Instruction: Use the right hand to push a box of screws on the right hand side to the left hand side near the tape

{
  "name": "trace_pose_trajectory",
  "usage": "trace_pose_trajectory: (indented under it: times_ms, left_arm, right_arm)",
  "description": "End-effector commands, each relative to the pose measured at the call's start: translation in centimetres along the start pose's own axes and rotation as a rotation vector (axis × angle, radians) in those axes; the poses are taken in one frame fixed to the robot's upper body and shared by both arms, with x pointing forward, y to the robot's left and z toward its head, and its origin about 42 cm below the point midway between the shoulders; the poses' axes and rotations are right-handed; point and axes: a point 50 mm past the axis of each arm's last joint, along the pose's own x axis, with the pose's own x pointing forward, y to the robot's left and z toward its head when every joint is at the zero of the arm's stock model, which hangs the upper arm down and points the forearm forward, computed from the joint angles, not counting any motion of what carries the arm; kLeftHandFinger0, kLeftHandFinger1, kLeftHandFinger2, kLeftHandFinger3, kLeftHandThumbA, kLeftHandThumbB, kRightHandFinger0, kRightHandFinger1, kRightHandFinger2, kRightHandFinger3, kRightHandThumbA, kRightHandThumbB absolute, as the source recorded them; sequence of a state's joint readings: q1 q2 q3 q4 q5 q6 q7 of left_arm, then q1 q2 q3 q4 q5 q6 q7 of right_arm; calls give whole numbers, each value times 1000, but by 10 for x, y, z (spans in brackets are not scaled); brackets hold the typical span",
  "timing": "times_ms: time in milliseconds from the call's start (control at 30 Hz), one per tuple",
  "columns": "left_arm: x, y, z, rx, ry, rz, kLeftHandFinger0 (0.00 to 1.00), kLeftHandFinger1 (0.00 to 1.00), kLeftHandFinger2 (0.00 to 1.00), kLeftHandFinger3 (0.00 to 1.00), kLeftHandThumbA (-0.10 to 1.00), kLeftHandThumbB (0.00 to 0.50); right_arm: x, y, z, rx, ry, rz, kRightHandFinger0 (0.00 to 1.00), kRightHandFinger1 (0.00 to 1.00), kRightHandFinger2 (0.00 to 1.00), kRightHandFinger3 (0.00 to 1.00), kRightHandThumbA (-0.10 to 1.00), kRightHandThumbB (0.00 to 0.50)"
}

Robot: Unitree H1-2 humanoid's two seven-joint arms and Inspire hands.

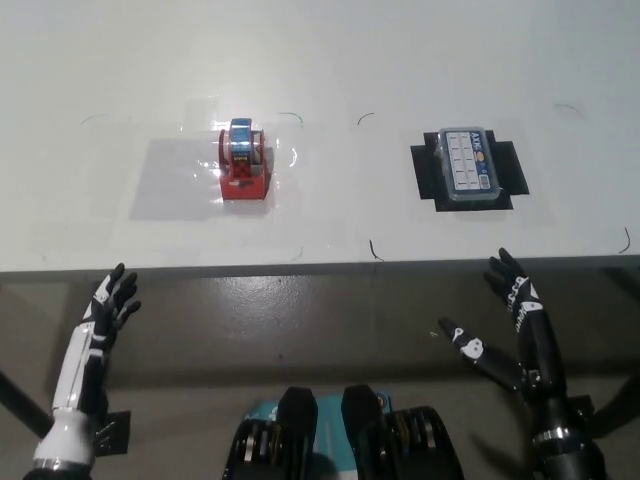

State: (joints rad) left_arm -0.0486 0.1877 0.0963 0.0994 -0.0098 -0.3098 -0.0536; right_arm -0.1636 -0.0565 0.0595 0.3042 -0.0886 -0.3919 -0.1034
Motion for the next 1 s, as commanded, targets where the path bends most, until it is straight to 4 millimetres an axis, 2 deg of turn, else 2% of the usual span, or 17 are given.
trace_pose_trajectory:
  times_ms: [0,67,133,200,267,300,367,467,500,533,567,667,700,733,767,800,967]
  left_arm:
    - [-10,5,18,1,-94,-38,1000,1000,1000,1000,1000,144]
    - [-16,5,19,-3,-102,-44,1000,1000,1000,1000,1000,148]
    - [-22,7,24,0,-110,-49,1000,1000,1000,1000,1000,147]
    - [-27,8,33,5,-117,-48,1000,1000,1000,1000,1000,133]
    - [-29,8,41,-9,-144,-52,1000,1000,1000,1000,1000,105]
    - [-29,7,45,-36,-169,-56,1000,1000,1000,1000,987,98]
    - [-30,6,51,-40,-187,-65,1000,1000,1000,1000,1000,96]
    - [-30,4,60,-36,-216,-73,1000,1000,1000,1000,1000,93]
    - [-29,4,64,-30,-237,-70,1000,1000,1000,1000,1000,107]
    - [-29,4,65,-31,-240,-66,1000,1000,1000,1000,1000,107]
    - [-28,5,67,-32,-246,-67,1000,1000,1000,1000,1000,112]
    - [-30,4,67,-33,-250,-74,1000,1000,1000,1000,1000,122]
    - [-31,4,67,-32,-249,-72,1000,1000,1000,1000,1000,122]
    - [-31,4,68,-35,-247,-67,1000,1000,1000,1000,1000,113]
    - [-31,4,68,-35,-246,-64,1000,1000,1000,1000,1000,113]
    - [-31,5,68,-35,-250,-58,1000,1000,1000,1000,1000,109]
    - [-34,3,69,-29,-252,-54,1000,1000,1000,1000,1000,121]
  right_arm:
    - [-14,-9,14,-6,-108,13,905,897,953,984,902,192]
    - [-22,-11,16,0,-110,8,890,896,949,975,895,196]
    - [-27,-12,21,14,-125,-1,869,889,944,971,841,177]
    - [-31,-15,34,54,-167,-19,866,894,949,967,792,171]
    - [-28,-18,47,29,-218,-58,829,876,953,958,837,184]
    - [-24,-21,55,38,-247,-68,847,885,967,962,870,201]
    - [-19,-25,64,24,-287,-91,848,903,988,973,919,201]
    - [-4,-36,79,-25,-351,-125,878,940,1000,1000,969,200]
    - [10,-43,88,-3,-389,-136,934,984,1000,1000,900,152]
    - [15,-44,91,2,-403,-144,940,986,1000,1000,871,149]
    - [24,-48,96,-3,-423,-149,946,990,1000,1000,879,165]
    - [42,-61,107,-51,-430,-159,1000,1000,1000,1000,1000,206]
    - [49,-64,110,-63,-432,-158,1000,1000,1000,1000,1000,208]
    - [61,-68,117,-72,-434,-166,1000,1000,1000,1000,1000,187]
    - [66,-70,120,-71,-437,-169,1000,1000,1000,1000,1000,190]
    - [78,-73,126,-77,-441,-167,1000,1000,1000,1000,999,157]
    - [120,-83,137,-98,-422,-150,1000,1000,1000,1000,983,124]
